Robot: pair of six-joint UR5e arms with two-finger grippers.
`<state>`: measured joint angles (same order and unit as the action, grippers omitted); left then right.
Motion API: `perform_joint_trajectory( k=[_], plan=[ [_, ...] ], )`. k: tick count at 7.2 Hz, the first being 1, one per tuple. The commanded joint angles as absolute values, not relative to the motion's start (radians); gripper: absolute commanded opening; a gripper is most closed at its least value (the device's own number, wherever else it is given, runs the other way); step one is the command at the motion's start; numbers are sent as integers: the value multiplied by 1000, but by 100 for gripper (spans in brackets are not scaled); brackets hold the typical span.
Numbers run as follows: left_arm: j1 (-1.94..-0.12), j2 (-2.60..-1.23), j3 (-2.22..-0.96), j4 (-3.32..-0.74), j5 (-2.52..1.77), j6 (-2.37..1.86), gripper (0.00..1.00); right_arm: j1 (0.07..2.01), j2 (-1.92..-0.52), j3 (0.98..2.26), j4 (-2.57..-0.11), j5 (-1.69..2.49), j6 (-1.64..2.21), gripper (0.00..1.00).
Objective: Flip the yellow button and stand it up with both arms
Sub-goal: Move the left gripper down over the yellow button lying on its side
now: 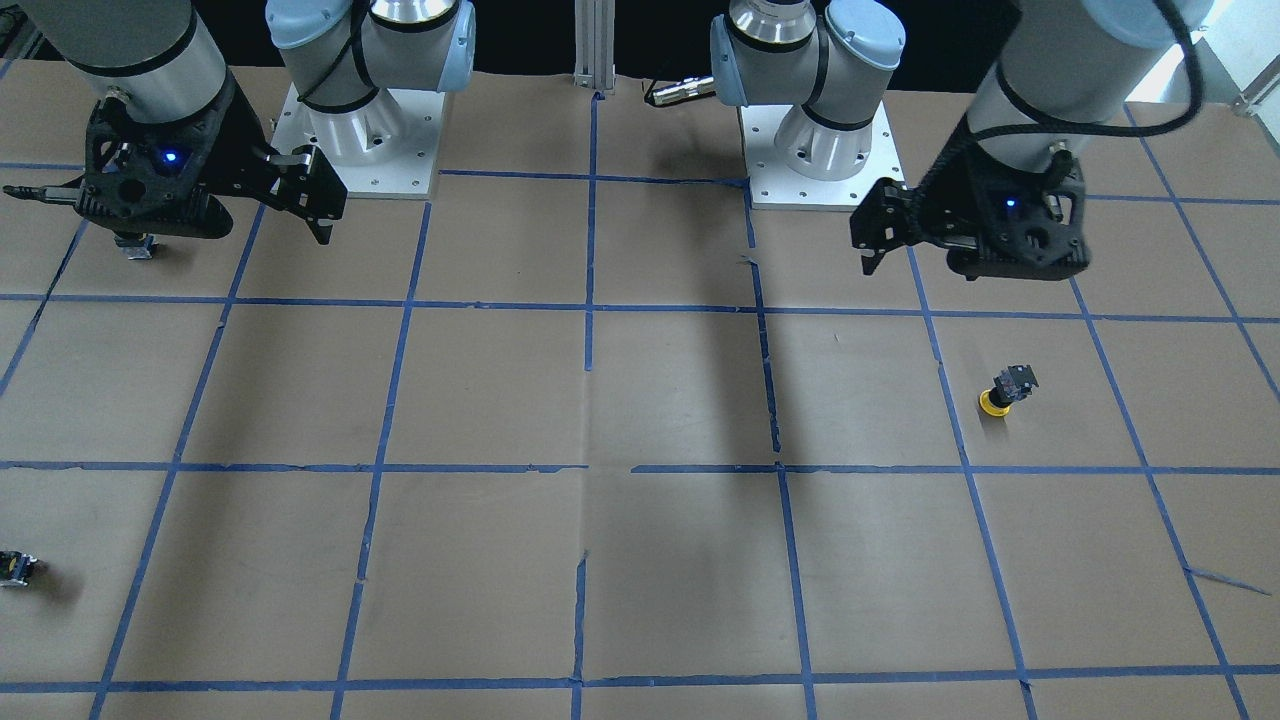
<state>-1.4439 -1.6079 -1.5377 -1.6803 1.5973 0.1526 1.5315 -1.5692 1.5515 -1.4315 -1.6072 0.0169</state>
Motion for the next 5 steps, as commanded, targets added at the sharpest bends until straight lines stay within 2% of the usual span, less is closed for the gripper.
perform_joint_trajectory(
  k=[1, 3, 5],
  plan=[
    [-1272, -1592, -1595, -1684, 1598, 195, 100, 1528, -1571, 1551, -1427, -1609, 17, 100],
    [-1180, -1609, -1623, -1669, 1592, 332, 100, 1531, -1574, 1529, -1433, -1618, 17, 100],
    [-1119, -1621, -1713, -1512, 1591, 435, 100, 1529, -1568, 1546, -1430, -1617, -11, 100]
  ],
)
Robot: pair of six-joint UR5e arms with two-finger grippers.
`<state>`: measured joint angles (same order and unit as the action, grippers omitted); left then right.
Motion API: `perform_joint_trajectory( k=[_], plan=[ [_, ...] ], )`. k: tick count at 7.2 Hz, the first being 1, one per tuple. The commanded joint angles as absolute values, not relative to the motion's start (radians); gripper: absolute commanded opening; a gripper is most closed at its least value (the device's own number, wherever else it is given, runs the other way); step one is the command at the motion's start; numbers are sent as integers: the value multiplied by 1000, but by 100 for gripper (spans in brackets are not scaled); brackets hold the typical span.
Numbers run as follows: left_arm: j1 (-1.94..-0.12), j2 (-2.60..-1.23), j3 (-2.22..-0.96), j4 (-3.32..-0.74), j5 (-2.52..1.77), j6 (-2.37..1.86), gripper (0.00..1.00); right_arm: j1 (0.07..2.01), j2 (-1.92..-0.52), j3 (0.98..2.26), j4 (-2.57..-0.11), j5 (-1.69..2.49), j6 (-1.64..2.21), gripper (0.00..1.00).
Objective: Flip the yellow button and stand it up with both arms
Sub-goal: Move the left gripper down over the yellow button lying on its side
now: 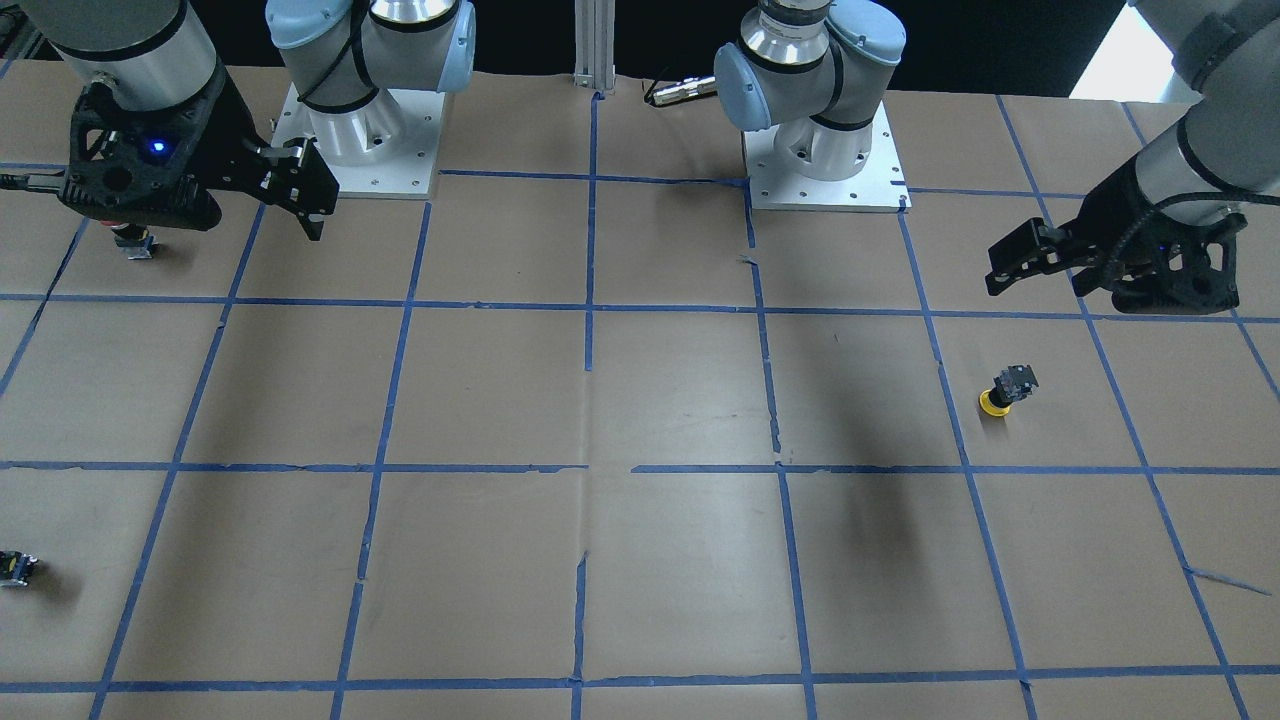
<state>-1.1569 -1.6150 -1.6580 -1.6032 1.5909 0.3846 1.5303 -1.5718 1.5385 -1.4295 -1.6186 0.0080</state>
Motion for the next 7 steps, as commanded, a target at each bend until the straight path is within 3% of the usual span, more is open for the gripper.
perform_joint_trajectory(
  k=[1, 5, 7],
  plan=[
    [-1077, -1646, -1782, -1370, 1594, 507, 100, 1532, -1563, 1552, -1422, -1609, -12, 100],
    [-996, -1819, -1936, -1029, 1597, 572, 100, 1534, -1559, 1566, -1428, -1605, -2, 100],
    [-992, -1832, -1991, -1022, 1600, 565, 100, 1536, -1559, 1562, -1428, -1556, 62, 100]
  ],
)
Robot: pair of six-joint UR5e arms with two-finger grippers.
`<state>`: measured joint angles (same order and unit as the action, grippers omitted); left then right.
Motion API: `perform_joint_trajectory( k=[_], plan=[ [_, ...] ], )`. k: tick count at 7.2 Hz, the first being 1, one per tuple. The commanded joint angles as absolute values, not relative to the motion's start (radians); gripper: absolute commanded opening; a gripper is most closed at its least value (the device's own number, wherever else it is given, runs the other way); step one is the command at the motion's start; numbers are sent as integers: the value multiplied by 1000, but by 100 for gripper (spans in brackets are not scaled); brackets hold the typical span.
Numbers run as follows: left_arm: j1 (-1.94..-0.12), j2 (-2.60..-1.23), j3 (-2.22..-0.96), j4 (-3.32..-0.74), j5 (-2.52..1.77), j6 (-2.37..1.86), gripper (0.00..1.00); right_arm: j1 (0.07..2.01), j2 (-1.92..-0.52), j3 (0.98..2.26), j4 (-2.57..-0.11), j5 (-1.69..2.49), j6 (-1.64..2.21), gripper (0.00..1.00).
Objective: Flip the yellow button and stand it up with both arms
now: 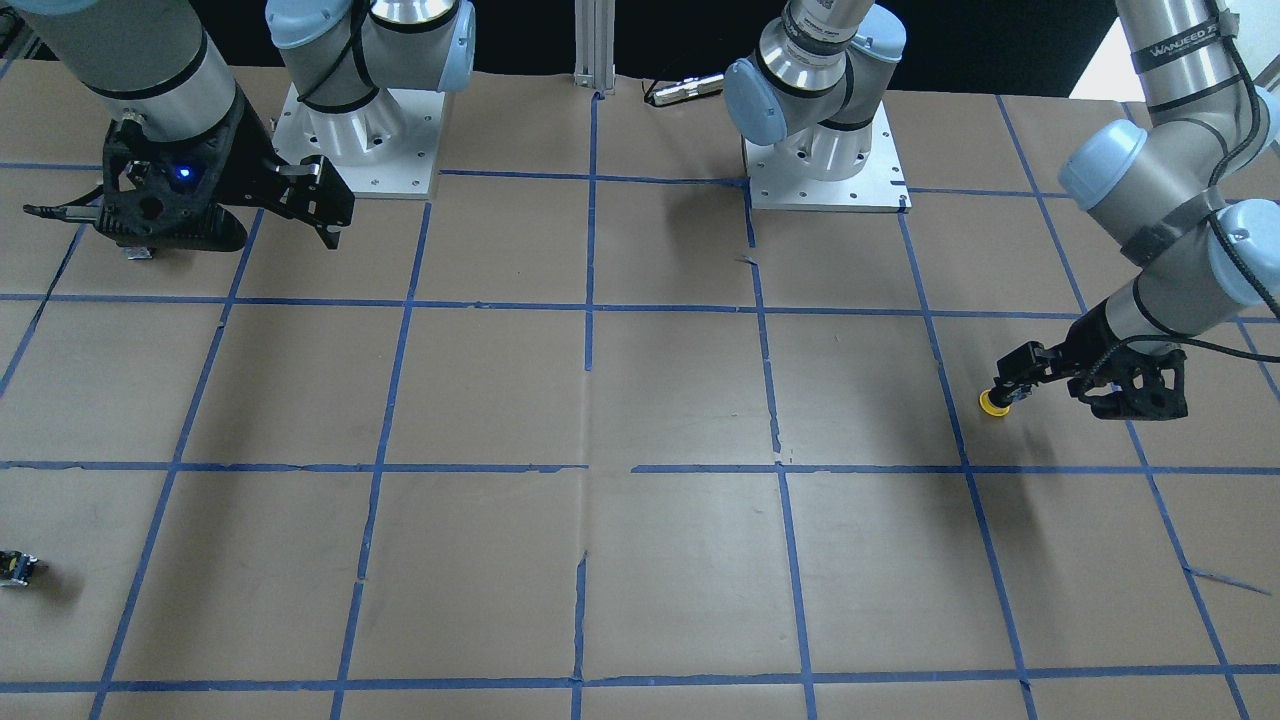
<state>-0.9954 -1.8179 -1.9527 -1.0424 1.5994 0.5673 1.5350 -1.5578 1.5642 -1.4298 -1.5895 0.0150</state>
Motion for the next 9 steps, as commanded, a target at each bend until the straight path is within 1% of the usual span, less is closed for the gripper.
perform_joint_trajectory(
  k=[1, 4, 5, 7, 8, 9],
  plan=[
    [-992, -1832, -2014, -1016, 1598, 560, 98, 1540, -1566, 1554, -1422, -1486, 269, 100],
    [-991, -1812, -2008, -1026, 1668, 554, 48, 1529, -1559, 1565, -1393, -1214, 631, 100],
    [-992, -1807, -2017, -1026, 1674, 548, 37, 1529, -1559, 1566, -1393, -1071, 793, 100],
    [-994, -1806, -2013, -1023, 1672, 555, 11, 1526, -1562, 1568, -1388, -881, 929, 100],
    [-1009, -1798, -2003, -1032, 1663, 567, 9, 1526, -1559, 1569, -1356, -852, 934, 100],
    [-1015, -1757, -2005, -1108, 1561, 575, 9, 1514, -1559, 1569, -1344, -821, 936, 100]
  ],
)
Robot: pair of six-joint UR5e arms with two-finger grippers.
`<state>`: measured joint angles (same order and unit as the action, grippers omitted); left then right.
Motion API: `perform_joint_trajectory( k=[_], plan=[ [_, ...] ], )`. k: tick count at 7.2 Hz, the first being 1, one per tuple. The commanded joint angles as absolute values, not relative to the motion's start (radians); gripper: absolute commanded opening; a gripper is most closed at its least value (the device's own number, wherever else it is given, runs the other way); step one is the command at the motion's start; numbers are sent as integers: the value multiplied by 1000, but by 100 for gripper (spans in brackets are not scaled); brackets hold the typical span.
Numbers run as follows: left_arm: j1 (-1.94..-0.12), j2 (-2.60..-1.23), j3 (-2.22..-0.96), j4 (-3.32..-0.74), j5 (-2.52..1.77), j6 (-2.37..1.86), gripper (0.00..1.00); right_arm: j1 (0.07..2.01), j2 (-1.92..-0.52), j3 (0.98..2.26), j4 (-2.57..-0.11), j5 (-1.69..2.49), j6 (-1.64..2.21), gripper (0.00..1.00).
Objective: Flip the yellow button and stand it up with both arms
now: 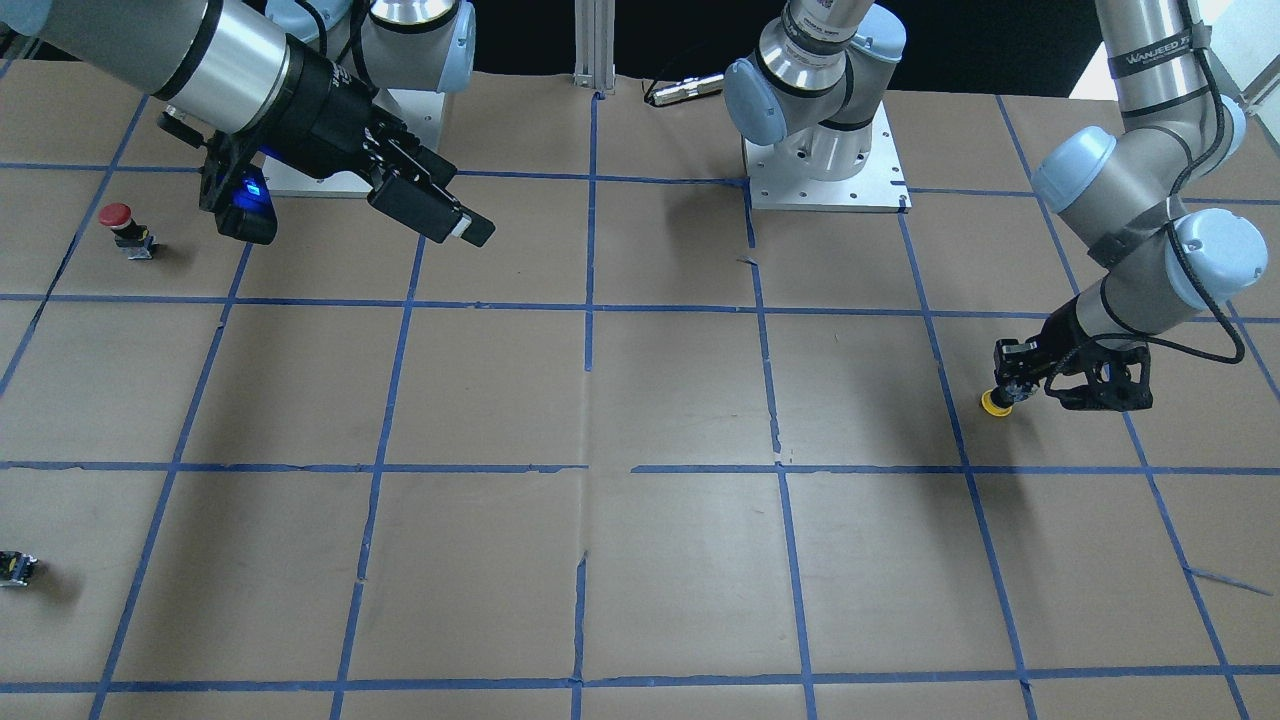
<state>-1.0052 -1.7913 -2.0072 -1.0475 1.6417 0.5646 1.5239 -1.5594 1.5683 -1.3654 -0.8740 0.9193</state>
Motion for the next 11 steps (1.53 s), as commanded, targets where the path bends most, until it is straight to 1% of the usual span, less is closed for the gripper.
perform_joint_trajectory(
  k=[1, 3, 5, 7, 10, 11],
  plan=[
    [-1032, -1682, -1996, -1262, 1413, 586, 8, 1482, -1559, 1569, -1318, -795, 934, 100],
    [-1083, -1585, -1970, -1446, 1220, 603, 8, 1463, -1559, 1572, -1308, -782, 934, 100],
    [-1147, -1556, -1970, -1518, 936, 604, 7, 1463, -1559, 1591, -1308, -700, 936, 100],
    [-1260, -1534, -1968, -1522, 671, 588, 7, 1463, -1557, 1597, -1315, -651, 971, 100],
    [-1370, -1514, -1968, -1506, 389, 551, 6, 1463, -1532, 1620, -1315, -647, 973, 100],
    [-1403, -1502, -1961, -1493, 355, 549, 6, 1463, -1532, 1620, -1316, -644, 973, 100]
  ],
)
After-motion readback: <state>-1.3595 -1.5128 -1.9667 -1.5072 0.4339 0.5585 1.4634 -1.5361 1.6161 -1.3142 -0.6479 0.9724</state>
